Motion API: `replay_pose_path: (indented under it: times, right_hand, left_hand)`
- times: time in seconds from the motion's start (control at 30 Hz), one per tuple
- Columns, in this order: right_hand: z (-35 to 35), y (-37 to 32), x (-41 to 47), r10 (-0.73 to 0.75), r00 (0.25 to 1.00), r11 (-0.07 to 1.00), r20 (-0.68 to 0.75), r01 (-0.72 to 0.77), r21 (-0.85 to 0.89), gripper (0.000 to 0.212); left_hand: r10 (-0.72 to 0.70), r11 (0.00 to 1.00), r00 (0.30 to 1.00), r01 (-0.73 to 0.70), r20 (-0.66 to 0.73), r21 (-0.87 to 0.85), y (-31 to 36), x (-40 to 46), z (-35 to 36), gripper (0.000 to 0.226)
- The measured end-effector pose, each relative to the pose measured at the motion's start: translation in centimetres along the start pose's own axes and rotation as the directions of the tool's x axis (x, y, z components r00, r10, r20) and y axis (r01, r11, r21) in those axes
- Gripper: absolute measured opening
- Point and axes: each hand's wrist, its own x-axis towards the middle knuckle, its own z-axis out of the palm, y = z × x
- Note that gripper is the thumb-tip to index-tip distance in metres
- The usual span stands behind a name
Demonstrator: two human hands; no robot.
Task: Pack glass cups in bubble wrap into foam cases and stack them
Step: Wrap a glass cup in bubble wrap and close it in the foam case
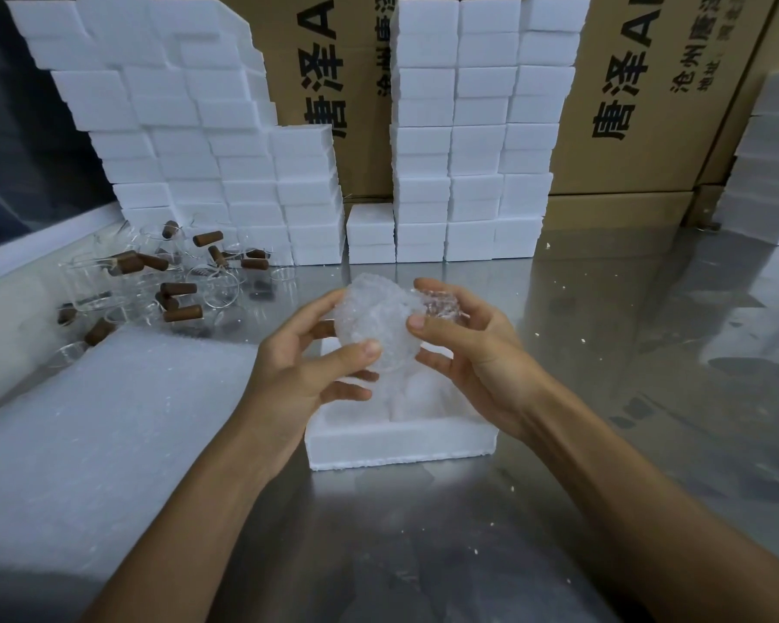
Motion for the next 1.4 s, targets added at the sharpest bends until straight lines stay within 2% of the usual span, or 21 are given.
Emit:
replay_pose_path:
  times: [0.1,0.2,0.3,0.37,0.47,0.6,0.67,0.83,0.9,0.97,1.03,1.1,1.2,1.3,1.4]
  right_hand:
    - [-0.1,0.1,0.0,-0.003,1.0,1.0,0.008,0.003,-0.028,0.052]
    - [-0.2,0.1,0.2,-0.007,1.0,1.0,-0.002,0.007,-0.015,0.041]
    - [-0.3,0.1,0.5,-0.008,0.998,0.998,-0.059,0.004,-0.065,0.025]
    - [-0.2,0.2,0.5,-0.013,0.997,0.994,-0.079,0.004,-0.108,0.026]
    - [0.3,0.4,0.4,-0.036,0.996,0.972,-0.086,0.015,-0.233,0.034]
    - [0.8,0.8,0.0,-0.142,0.987,0.872,-0.074,0.089,-0.482,0.032]
    - [0.9,0.6,-0.1,-0.179,0.982,0.838,-0.064,0.118,-0.532,0.031]
    - [0.7,0.0,0.0,-0.06,0.991,0.953,-0.123,0.021,-0.301,0.042]
    - [0.7,0.1,0.0,-0.079,0.991,0.956,-0.109,0.045,-0.288,0.04]
    - [0.7,0.2,0.1,-0.103,0.988,0.958,-0.118,0.067,-0.279,0.039]
    - [0.7,0.4,0.1,-0.128,0.982,0.959,-0.137,0.087,-0.269,0.036]
    - [0.7,0.5,0.2,-0.16,0.975,0.954,-0.155,0.112,-0.278,0.035]
    - [0.6,0.6,0.3,-0.2,0.966,0.946,-0.165,0.146,-0.289,0.036]
    - [0.6,0.7,0.2,-0.231,0.962,0.931,-0.142,0.177,-0.318,0.036]
    - [0.8,0.9,0.0,-0.282,0.957,0.895,-0.062,0.239,-0.376,0.026]
  left_hand:
    - [0.017,1.0,0.999,-0.016,0.028,-0.007,0.0,-0.1,0.2,0.081]
    - [0.065,0.997,0.997,-0.067,0.04,0.048,-0.1,-0.2,0.3,0.073]
    - [0.147,0.977,0.989,-0.151,0.033,0.151,-0.6,-0.1,0.4,0.076]
    - [0.224,0.941,0.974,-0.224,0.032,0.254,-0.7,-0.2,0.6,0.077]
    - [0.341,0.878,0.939,-0.333,0.039,0.345,-1.0,0.0,0.6,0.072]
    - [0.423,0.789,0.905,-0.396,0.052,0.471,-1.3,0.1,0.1,0.068]
    - [0.466,0.725,0.881,-0.433,0.08,0.536,-1.3,0.1,0.0,0.068]
    - [0.577,0.533,0.804,-0.505,0.144,0.68,-1.4,0.1,0.0,0.07]
    - [0.607,0.447,0.776,-0.511,0.172,0.734,-1.4,0.0,0.1,0.068]
    - [0.614,0.408,0.77,-0.5,0.176,0.764,-1.4,-0.1,0.2,0.071]
    - [0.594,0.455,0.791,-0.48,0.146,0.751,-1.4,-0.2,0.4,0.079]
    - [0.521,0.597,0.847,-0.452,0.109,0.663,-1.4,-0.4,0.5,0.083]
    - [0.354,0.83,0.932,-0.352,0.08,0.432,-1.3,-0.4,0.8,0.078]
    - [0.297,0.888,0.954,-0.291,0.04,0.356,-1.2,-0.1,0.7,0.066]
    - [0.267,0.893,0.964,-0.252,0.013,0.372,-1.5,0.1,0.4,0.068]
